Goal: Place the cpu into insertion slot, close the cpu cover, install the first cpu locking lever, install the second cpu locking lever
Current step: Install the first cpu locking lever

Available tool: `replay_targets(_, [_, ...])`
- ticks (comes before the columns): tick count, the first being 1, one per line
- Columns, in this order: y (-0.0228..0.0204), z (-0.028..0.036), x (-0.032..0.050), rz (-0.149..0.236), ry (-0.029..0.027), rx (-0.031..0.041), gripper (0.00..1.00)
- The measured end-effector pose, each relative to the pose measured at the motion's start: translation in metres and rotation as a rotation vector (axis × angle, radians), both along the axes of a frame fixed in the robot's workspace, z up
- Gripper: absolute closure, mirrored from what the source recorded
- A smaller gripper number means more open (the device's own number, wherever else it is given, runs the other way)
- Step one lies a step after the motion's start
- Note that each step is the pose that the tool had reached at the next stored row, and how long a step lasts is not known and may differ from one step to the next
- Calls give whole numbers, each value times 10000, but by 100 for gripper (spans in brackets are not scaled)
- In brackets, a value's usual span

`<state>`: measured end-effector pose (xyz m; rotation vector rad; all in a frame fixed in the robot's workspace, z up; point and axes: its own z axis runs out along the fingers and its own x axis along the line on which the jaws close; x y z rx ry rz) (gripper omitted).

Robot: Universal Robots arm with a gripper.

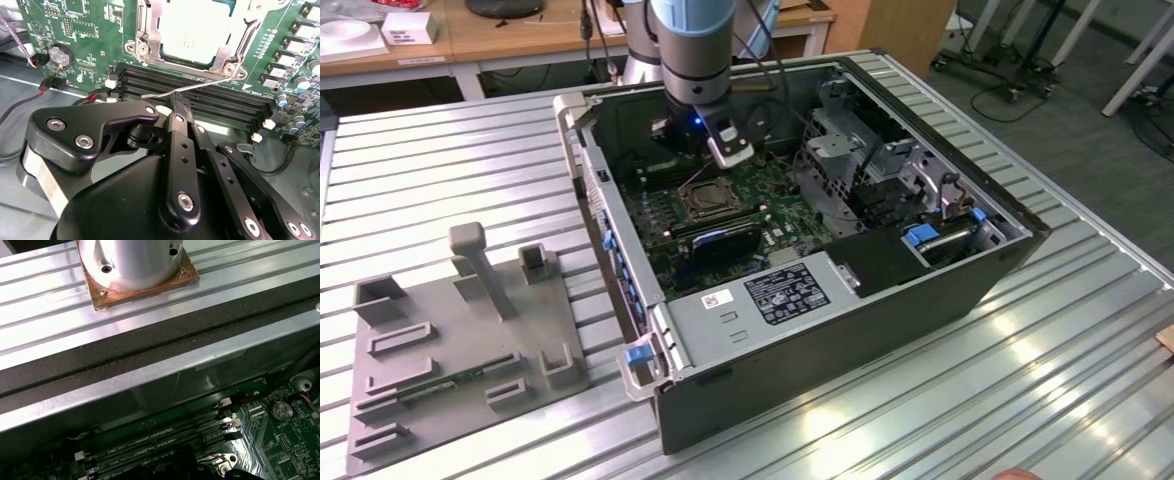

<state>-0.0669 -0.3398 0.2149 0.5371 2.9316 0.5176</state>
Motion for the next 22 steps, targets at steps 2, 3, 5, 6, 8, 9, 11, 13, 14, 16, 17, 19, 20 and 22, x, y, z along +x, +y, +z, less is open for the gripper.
replay_targets(2, [0,-10,6,0,0,1,89])
replay_targets(3, [0,-14,9,0,0,0,89])
replay_targets(5, [-1,-18,12,-1,1,-1,89])
replay_targets(6, [-1,-18,12,-2,2,-2,89])
replay_targets(8, [-1,-19,13,-1,1,0,89])
replay_targets(9, [-1,-19,14,0,0,0,89])
replay_targets(11, [0,-24,14,-1,-2,4,89])
replay_targets(13, [0,-39,15,0,-1,2,89])
replay_targets(14, [-1,-48,15,-1,-1,1,89])
replay_targets(16, [0,-62,16,0,0,1,89])
replay_targets(17, [-1,-67,17,0,0,1,89])
replay_targets(19, [-1,-73,23,1,1,-1,89])
replay_targets(20, [-1,-74,28,0,1,0,89])
replay_targets(22, [-1,-76,43,0,1,1,89])
